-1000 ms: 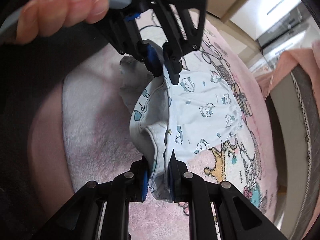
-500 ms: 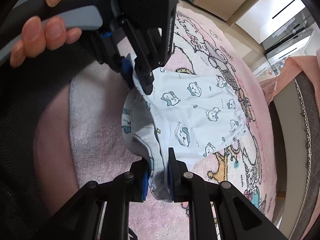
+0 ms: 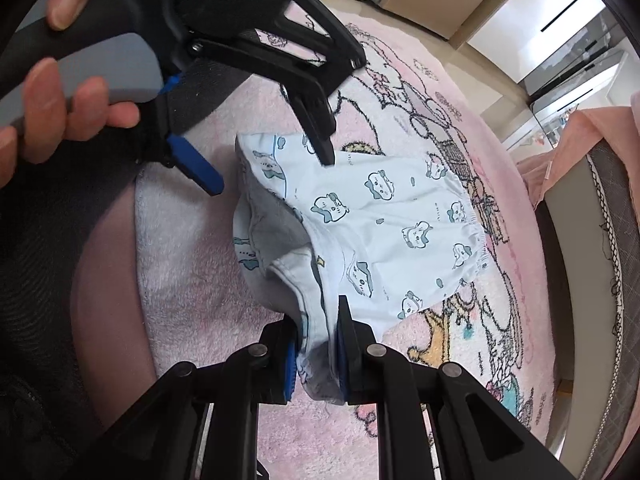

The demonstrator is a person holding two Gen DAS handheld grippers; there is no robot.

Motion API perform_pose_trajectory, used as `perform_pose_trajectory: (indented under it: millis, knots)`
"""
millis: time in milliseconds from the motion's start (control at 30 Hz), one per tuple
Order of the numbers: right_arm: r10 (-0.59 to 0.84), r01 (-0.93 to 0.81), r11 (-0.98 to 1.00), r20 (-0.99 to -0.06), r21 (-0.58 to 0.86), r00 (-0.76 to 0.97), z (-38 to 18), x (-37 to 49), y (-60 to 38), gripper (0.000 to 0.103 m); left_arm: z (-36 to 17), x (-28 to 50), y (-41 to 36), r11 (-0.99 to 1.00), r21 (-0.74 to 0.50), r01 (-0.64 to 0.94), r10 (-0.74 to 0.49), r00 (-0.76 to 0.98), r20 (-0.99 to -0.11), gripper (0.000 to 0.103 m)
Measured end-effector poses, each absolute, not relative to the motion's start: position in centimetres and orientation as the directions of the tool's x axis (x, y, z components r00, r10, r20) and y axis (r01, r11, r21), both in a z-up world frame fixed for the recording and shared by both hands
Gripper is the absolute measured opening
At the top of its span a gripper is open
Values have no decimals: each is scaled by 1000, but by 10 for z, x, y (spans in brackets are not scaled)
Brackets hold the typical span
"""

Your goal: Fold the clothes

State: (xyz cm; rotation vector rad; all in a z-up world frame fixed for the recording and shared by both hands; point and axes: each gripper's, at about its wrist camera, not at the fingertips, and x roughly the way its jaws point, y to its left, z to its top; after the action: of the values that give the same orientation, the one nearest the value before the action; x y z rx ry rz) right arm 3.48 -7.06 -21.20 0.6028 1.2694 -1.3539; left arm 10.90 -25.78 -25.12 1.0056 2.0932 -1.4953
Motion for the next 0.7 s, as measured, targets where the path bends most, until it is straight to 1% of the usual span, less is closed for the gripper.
perform_pose_trajectory:
  millis: [133, 267, 433, 600, 700]
  knots:
    - [-377, 916, 216, -894, -339, -242, -208, 34, -74, 13, -251, 111, -252, 224, -688, 690, 285, -722, -631, 84]
    - [-386, 920, 207, -892, -332, -235, -201, 31, -77, 13, -257, 109, -246, 247, -667, 703, 299, -710, -637, 84]
    - [-386, 929, 193, -894, -317, -225, -194, 23, -82, 13, -260, 107, -242, 289, -636, 716, 289, -698, -655, 84]
    - [-378, 931, 199, -900, -307, -216, -191, 21, -85, 12, -265, 104, -244, 373, -635, 677, 249, -732, -634, 84]
    - [-378, 932, 195, -900, -305, -216, -189, 19, -87, 12, -271, 101, -241, 419, -627, 657, 256, -748, -613, 84]
